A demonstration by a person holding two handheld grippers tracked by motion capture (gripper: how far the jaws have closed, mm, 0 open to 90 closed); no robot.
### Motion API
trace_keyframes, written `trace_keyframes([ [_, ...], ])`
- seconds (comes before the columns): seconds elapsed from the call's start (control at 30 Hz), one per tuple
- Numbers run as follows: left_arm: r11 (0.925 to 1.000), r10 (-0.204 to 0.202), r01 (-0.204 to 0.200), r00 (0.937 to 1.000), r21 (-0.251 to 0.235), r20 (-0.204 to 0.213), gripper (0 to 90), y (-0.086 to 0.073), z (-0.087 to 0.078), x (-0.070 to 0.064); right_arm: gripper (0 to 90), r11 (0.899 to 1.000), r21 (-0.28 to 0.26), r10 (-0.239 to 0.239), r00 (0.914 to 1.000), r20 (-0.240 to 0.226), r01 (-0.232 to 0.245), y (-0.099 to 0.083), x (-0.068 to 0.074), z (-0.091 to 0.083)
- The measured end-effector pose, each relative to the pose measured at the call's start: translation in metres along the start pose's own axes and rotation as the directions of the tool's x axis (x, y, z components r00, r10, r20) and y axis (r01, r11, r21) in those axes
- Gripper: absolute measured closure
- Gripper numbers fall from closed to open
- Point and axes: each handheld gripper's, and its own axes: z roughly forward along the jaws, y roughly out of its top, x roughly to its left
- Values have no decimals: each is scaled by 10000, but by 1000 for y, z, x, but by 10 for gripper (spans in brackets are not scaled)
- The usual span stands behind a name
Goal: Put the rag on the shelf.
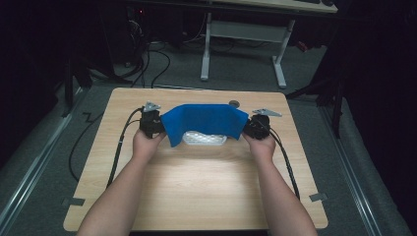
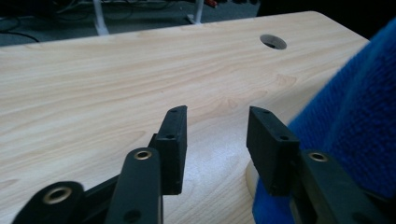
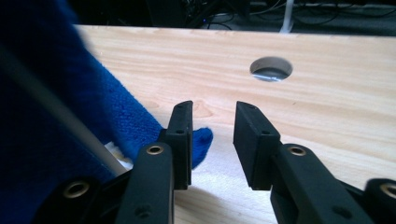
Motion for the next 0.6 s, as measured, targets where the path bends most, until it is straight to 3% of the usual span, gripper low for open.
trace_keyframes([
  [0.6,9971,65,-132,9960,-744,-888,559,24,-41,11,647,9959,-644,-619,9976,295,637,35,0,-36],
])
